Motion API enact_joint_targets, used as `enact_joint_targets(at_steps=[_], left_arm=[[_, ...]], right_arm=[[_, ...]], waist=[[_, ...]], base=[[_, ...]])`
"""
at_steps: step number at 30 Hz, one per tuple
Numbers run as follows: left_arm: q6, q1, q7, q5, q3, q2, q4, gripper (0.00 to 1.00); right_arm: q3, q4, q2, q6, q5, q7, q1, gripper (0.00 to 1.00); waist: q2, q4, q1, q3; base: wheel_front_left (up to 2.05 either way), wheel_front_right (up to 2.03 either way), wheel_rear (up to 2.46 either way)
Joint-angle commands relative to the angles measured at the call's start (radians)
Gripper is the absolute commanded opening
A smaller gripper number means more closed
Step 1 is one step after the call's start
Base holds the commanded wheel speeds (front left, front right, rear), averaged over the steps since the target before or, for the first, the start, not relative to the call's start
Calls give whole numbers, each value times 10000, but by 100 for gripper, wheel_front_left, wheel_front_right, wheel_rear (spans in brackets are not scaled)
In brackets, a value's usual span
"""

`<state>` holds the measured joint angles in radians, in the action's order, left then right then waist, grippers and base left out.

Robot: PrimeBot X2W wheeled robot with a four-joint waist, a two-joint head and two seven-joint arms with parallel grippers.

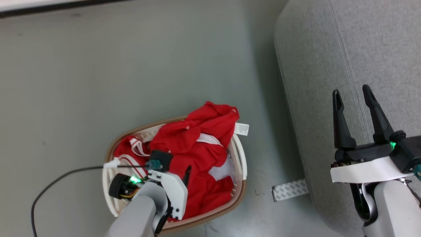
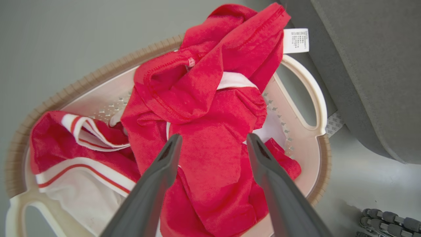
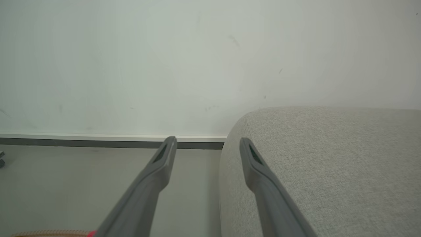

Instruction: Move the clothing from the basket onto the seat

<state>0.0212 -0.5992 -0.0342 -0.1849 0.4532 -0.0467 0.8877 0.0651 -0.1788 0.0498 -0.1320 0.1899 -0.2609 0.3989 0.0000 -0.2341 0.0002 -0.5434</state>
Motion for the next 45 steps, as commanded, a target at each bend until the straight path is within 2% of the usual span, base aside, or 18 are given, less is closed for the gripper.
enact_joint_targets(at_steps=[1,10,19,20,21,25,30,37,42,45], left_arm=[[-55,-221,111,-137,-88,-70,186,100],[-223,-1125,749,-151,-117,-481,1560,100],[-55,-2051,623,-98,31,-695,2243,100],[9,-2117,554,-92,74,-672,2292,60],[34,-2167,511,-98,99,-652,2379,0],[205,-2172,304,-192,217,-458,2630,0],[397,-1815,-596,-703,22,-204,2561,0],[786,-882,-1506,-1510,70,-62,2131,0],[988,203,-1345,-2474,745,-45,1091,0],[953,736,-1139,-2829,1111,-51,412,0]], right_arm=[[38,117,-10,24,143,-21,182,100],[237,529,-10,24,425,-21,383,100],[372,891,-12,24,843,-21,685,100],[359,899,-12,24,846,-21,711,100],[345,893,-12,24,850,-21,745,100],[188,762,-10,24,802,-21,741,100],[24,591,-4,24,641,-21,477,100],[-386,173,-1,24,201,-21,-283,100],[-687,-212,8,24,-109,-21,-1081,100],[-881,-390,7,24,-233,-21,-1534,100]], waist=[[0,-402,-2,-551],[0,-901,-2,-1697],[0,-1268,-2,-2943],[0,-1268,-2,-3011],[0,-1261,-2,-3050],[0,-1092,-2,-2936],[0,-658,-2,-2090],[0,272,-2,-73],[0,951,-2,1536],[0,1285,-2,2398]], base=[[0,0,0],[0,0,0],[0,0,0],[0,0,0],[0,0,0],[0,0,0],[0,0,0],[0,0,0],[0,0,0],[0,0,0]])
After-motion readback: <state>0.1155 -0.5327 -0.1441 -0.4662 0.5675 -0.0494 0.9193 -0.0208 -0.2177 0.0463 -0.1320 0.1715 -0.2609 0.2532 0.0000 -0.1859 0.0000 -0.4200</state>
